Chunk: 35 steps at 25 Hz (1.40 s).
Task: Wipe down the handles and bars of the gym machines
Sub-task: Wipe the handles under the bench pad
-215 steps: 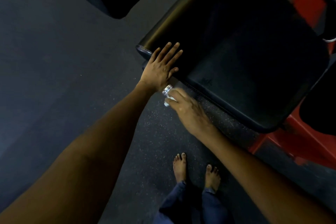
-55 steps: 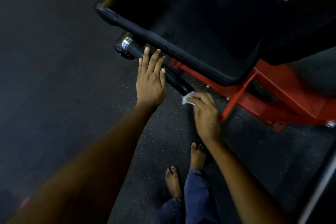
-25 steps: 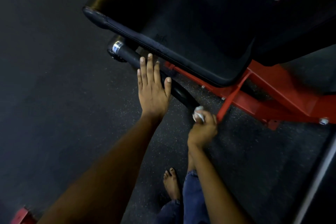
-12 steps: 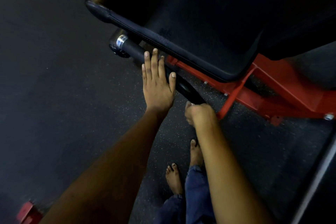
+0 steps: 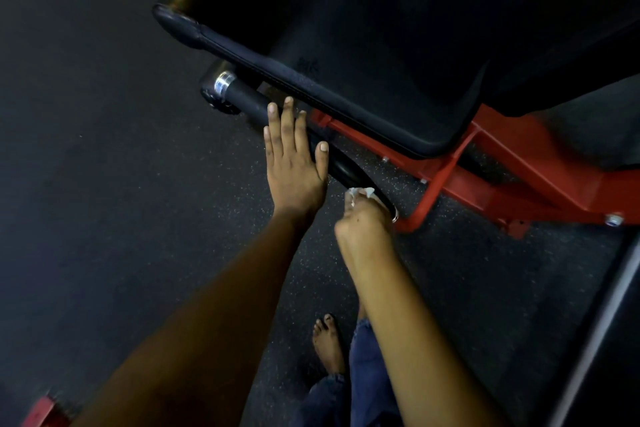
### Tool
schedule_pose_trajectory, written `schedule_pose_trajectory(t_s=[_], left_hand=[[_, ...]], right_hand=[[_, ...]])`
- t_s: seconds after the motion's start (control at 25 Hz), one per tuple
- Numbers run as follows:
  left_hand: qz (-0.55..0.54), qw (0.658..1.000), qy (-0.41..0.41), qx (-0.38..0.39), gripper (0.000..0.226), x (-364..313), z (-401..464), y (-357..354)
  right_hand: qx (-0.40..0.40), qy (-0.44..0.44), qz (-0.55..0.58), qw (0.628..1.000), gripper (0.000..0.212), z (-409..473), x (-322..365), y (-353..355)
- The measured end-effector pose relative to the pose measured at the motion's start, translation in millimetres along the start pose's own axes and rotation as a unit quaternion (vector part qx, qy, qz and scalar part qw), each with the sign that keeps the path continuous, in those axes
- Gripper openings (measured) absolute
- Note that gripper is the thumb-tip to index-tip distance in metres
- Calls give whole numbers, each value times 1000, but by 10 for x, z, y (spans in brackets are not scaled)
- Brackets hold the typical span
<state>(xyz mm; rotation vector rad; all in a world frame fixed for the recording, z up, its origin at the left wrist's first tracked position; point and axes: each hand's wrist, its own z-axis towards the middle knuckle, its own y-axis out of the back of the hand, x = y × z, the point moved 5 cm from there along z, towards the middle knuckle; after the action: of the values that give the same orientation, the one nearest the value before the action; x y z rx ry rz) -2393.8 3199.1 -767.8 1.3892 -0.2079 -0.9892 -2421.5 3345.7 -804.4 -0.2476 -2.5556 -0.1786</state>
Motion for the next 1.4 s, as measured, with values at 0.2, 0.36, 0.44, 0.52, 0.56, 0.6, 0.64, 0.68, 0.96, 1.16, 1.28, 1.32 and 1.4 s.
schedule_pose_trajectory(t_s=[0.2, 0.36, 0.44, 0.52, 0.56, 0.6, 0.64, 0.68, 0.96, 1.16, 1.28, 1.32, 1.4], left_hand=[[7, 1000, -8, -10, 60, -22, 6, 18], [9, 1000, -9, -13, 60, -21, 19, 11], [8, 1000, -8, -5, 61, -19, 0, 33], [2, 1000, -7, 3, 61, -17, 6, 48], [-3, 1000, -6, 11, 62, -8, 25, 46], [-5, 1000, -11, 15, 62, 2, 28, 49], [1, 1000, -18, 21, 62, 2, 18, 55], [8, 999, -26, 21, 62, 5, 12, 70], [26, 996, 68, -45, 60, 201, 331, 252], [-21, 994, 78, -69, 61, 198, 354, 195], [-29, 995, 68, -72, 61, 234, 357, 183], [-32, 994, 69, -72, 60, 230, 361, 174], [-37, 994, 70, -71, 60, 225, 353, 162]], right_hand=[[-79, 171, -203, 961, 23, 113, 300, 146], [90, 325, -307, 890, 24, -65, 400, -118], [58, 312, -359, 878, 28, 88, 408, 17], [23, 251, -434, 865, 32, 273, 422, 88], [26, 255, -466, 847, 33, 252, 473, 1], [53, 291, -466, 834, 32, 149, 538, -165], [114, 357, -447, 812, 29, -27, 601, -367], [182, 415, -420, 787, 27, -243, 641, -518], [155, 421, -449, 773, 24, 47, 673, -142], [265, 583, -442, 628, 29, -341, 1170, -1426], [327, 611, -458, 557, 19, -467, 1125, -2192], [334, 627, -469, 524, 20, -497, 1084, -2241], [320, 663, -473, 484, 19, -404, 1057, -2059]])
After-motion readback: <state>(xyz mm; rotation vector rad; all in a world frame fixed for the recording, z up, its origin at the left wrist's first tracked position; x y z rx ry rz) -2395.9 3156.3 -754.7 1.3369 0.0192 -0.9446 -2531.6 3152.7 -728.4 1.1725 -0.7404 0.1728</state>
